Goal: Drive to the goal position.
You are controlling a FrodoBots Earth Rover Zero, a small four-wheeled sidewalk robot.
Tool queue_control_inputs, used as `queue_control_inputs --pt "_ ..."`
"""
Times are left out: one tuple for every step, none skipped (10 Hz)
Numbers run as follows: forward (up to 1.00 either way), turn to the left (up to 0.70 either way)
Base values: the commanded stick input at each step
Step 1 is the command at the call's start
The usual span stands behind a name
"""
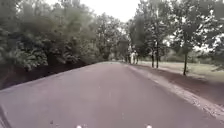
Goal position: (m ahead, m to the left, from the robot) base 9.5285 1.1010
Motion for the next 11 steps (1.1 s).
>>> queue_control_inputs --pt "0.70 0.00" --pt "0.70 0.00" --pt "0.70 0.00" --pt "0.70 0.00" --pt "0.70 0.00" --pt "0.70 0.00" --pt "0.70 0.00" --pt "0.70 0.00" --pt "0.70 -0.25" --pt "0.70 -0.35" --pt "0.70 -0.35"
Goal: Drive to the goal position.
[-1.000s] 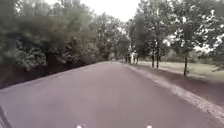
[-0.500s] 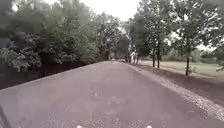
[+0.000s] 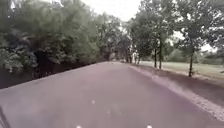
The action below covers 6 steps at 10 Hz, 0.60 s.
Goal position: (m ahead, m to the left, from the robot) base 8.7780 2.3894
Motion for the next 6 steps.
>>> queue_control_inputs --pt "0.70 -0.35" --pt "0.70 -0.35" --pt "0.70 -0.32" --pt "0.70 -0.03" --pt "0.70 0.00" --pt "0.70 0.00"
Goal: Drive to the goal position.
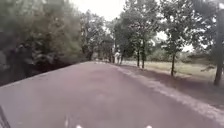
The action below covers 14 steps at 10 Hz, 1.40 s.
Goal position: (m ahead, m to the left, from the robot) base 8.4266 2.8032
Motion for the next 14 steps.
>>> queue_control_inputs --pt "0.70 0.00" --pt "0.70 0.00" --pt "0.70 0.00" --pt "0.70 0.00" --pt "0.70 0.00" --pt "0.70 0.00" --pt "0.70 0.00" --pt "0.70 0.00" --pt "0.70 0.00" --pt "0.70 0.00" --pt "0.70 0.00" --pt "0.70 0.00" --pt "0.70 0.00" --pt "0.70 0.00"
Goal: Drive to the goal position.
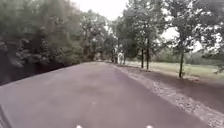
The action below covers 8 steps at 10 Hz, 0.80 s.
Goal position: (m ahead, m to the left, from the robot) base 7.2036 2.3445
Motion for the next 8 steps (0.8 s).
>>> queue_control_inputs --pt "0.70 0.00" --pt "0.70 0.00" --pt "0.70 0.00" --pt "0.70 0.00" --pt "0.70 0.00" --pt "0.70 0.00" --pt "0.70 0.09" --pt "0.70 0.35"
